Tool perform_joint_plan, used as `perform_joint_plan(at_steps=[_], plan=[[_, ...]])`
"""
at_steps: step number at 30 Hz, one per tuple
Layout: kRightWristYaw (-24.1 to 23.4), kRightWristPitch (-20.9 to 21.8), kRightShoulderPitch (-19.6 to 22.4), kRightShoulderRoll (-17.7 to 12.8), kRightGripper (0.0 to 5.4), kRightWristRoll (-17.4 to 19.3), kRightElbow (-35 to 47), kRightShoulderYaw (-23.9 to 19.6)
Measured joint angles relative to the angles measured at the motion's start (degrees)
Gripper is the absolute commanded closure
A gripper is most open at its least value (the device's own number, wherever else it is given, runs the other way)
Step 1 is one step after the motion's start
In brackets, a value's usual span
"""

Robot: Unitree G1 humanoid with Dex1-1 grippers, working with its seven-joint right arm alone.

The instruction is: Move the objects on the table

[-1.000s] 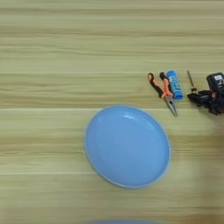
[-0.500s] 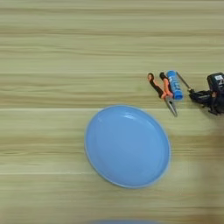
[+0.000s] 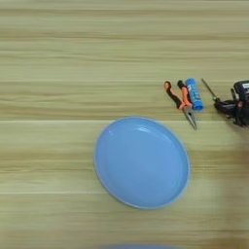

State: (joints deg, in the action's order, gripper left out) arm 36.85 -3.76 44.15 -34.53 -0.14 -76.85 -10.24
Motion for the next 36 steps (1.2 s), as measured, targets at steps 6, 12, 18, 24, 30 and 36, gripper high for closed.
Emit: perform_joint_plan(at_steps=[6, 12, 18, 24, 30, 36], plan=[[1.78, 0.39, 0.96, 0.81, 4.51, 0.32, 2.27, -0.34], [5.97, 0.56, 2.11, 0.95, 4.51, 1.65, 12.51, -0.32], [8.62, -1.54, -1.44, 1.45, 4.51, 3.32, 24.50, 0.08], [12.25, -6.97, -8.68, 3.44, 4.51, 5.43, 42.85, 2.30], [16.67, -11.12, -15.02, 4.55, 4.51, 7.63, 57.32, 6.14], [21.03, -11.51, -18.16, 4.70, 4.51, 8.14, 60.86, 10.09]])
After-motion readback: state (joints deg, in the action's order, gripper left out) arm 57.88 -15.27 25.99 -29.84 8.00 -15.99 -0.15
